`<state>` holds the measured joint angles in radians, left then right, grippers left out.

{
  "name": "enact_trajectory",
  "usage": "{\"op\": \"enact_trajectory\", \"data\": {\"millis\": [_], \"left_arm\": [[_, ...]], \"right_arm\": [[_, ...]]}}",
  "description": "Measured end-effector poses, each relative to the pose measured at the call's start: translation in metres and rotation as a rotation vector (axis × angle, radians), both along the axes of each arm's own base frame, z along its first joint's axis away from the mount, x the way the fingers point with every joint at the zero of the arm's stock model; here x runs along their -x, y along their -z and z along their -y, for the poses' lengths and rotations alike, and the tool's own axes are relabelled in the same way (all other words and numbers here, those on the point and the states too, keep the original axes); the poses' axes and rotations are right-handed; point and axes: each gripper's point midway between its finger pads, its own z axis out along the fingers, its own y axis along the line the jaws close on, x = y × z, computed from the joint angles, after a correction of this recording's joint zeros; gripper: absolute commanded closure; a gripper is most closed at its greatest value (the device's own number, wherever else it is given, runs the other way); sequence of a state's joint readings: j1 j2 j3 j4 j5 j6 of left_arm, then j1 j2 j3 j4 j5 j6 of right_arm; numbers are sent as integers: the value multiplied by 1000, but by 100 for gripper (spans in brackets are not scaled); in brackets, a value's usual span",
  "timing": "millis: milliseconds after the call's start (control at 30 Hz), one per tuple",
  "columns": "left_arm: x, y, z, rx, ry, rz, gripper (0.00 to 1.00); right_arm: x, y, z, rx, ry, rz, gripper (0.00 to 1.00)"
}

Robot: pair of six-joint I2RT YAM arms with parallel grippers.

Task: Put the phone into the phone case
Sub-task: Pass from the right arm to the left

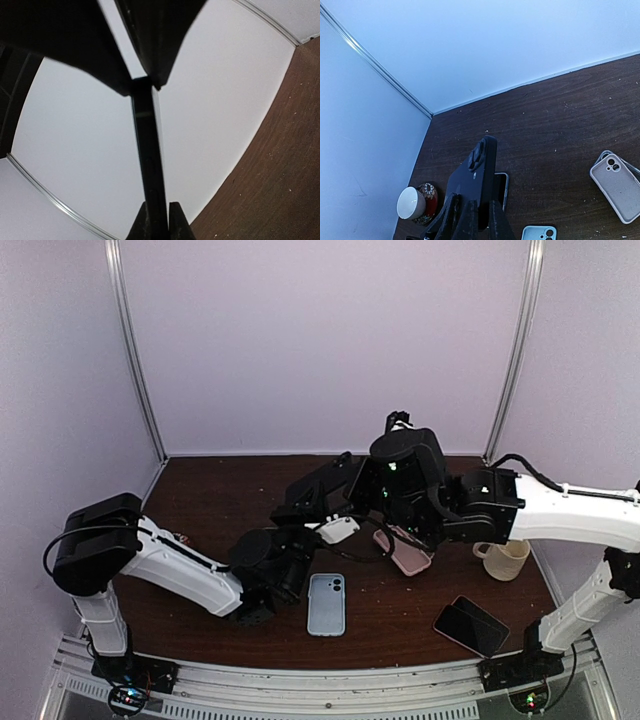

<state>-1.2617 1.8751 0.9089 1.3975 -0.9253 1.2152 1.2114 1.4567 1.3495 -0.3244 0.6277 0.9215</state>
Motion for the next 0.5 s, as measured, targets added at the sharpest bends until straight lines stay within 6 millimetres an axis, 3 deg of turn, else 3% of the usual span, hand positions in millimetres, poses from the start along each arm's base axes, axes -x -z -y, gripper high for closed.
{"op": "enact_trajectory", "data": {"millis": [33, 167, 300, 333, 500], "left_arm": [[0, 0, 0, 1, -1, -1, 100], [0, 0, -2, 28, -3, -13, 100], [-1, -3, -15, 114, -18, -60, 100], [0, -7, -22, 152, -19, -75, 100], [13, -41, -59, 397, 76, -179, 100]], "right_arm": [[0, 0, 0, 0, 0, 0, 97], [0, -2, 1, 21, -11, 16, 44], [11, -17, -3, 54, -90, 75, 6], [14, -21, -1, 67, -110, 90, 1], [27, -52, 24, 117, -196, 189, 0]]}}
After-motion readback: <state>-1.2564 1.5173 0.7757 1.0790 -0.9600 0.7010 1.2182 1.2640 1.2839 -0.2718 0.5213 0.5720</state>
